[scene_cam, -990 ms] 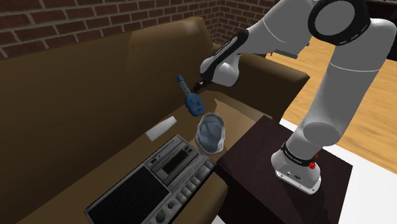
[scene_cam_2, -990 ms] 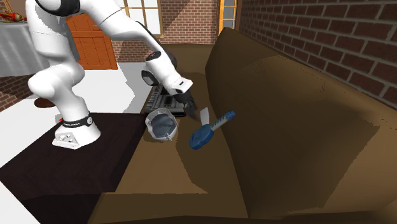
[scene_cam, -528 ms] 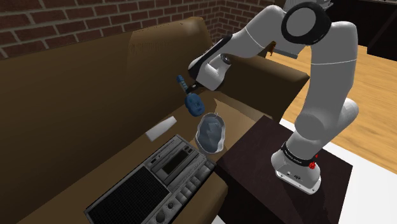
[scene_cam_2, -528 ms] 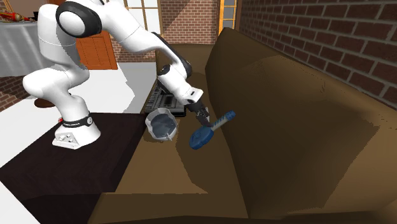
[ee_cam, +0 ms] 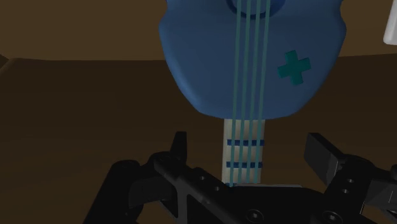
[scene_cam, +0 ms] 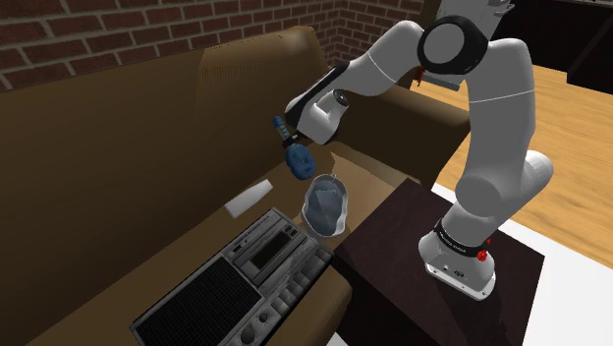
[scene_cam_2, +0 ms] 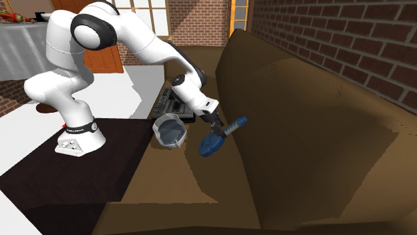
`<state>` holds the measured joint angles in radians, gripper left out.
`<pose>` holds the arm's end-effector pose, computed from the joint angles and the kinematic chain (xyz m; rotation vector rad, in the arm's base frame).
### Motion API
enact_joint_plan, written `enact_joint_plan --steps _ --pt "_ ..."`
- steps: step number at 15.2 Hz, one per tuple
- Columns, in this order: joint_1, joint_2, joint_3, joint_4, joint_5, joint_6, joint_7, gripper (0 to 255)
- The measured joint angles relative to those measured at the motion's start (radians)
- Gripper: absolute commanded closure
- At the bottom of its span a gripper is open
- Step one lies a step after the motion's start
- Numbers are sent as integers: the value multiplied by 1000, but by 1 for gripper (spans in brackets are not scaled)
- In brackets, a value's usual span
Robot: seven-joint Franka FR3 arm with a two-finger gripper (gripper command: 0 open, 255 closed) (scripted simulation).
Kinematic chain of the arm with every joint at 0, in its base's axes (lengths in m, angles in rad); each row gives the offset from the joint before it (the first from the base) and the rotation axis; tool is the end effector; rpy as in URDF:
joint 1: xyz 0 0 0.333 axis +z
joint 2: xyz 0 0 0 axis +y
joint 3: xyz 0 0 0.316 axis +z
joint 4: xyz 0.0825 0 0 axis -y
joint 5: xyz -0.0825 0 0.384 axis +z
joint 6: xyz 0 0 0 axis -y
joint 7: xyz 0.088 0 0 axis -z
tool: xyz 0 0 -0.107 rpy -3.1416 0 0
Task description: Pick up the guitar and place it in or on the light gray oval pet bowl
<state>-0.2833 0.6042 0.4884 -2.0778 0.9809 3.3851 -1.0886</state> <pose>0.5937 0.0161 0.2046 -2.9180 -0.1349 -0.9600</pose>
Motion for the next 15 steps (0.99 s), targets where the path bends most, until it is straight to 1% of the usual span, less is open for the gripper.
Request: enact_joint_plan --steps 4,5,15 --pt "-4 6 4 3 -3 3 -1 0" --pt "-4 7 4 3 -4 3 -1 255" --pt "-4 7 5 3 -4 3 -1 255"
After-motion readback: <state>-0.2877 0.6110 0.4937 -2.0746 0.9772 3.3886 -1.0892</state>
